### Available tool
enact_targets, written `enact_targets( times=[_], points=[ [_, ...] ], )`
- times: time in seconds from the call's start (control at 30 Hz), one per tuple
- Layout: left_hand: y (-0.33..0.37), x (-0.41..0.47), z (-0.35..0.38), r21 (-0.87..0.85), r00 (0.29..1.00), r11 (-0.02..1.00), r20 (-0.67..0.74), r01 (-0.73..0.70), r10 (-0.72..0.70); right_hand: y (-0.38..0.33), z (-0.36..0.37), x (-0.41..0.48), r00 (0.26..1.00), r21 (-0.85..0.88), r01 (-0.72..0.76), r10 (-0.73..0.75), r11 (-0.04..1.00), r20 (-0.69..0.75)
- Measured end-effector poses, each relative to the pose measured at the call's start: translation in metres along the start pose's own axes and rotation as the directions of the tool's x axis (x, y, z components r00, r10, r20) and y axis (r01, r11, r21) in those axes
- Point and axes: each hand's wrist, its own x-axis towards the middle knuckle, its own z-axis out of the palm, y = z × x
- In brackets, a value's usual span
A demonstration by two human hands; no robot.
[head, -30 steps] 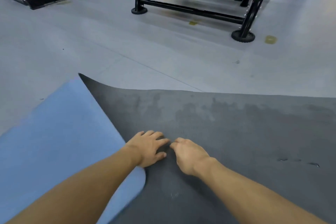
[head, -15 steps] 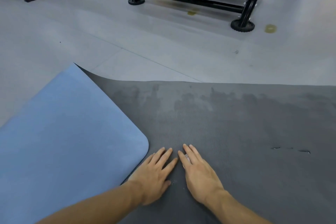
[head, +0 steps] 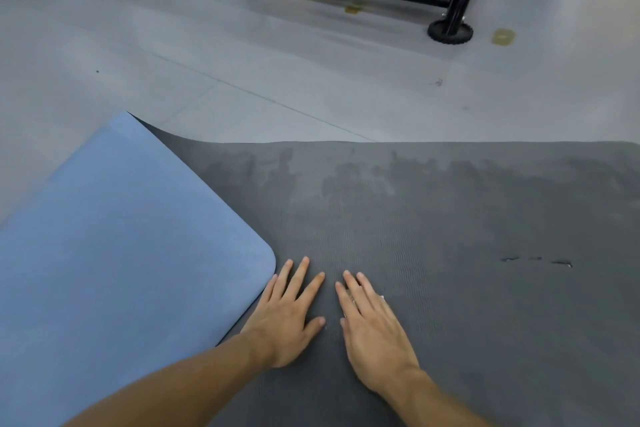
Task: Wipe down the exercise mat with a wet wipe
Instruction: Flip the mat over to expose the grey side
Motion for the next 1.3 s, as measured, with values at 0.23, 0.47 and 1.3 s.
enact_targets(
  times=[0.23, 0.47, 1.3],
  points=[
    [-0.005, -0.015, 0.013, -0.020, 0.998, 1.000, -0.057, -0.008, 0.007, -0.024, 0.013, 0.012, 0.998, 0.107, -0.001, 0.008, 0.994, -0.065],
    [-0.018, -0.036, 0.013, -0.123, 0.995, 0.991, -0.083, 0.047, -0.057, -0.057, 0.012, 0.028, 0.991, 0.204, 0.131, -0.124, 0.970, -0.047],
    [-0.166, -0.159, 0.018, 0.062, 0.946, 0.944, -0.028, 0.323, -0.322, -0.252, 0.036, 0.090, 0.856, 0.297, 0.264, -0.365, 0.918, 0.368]
  ],
)
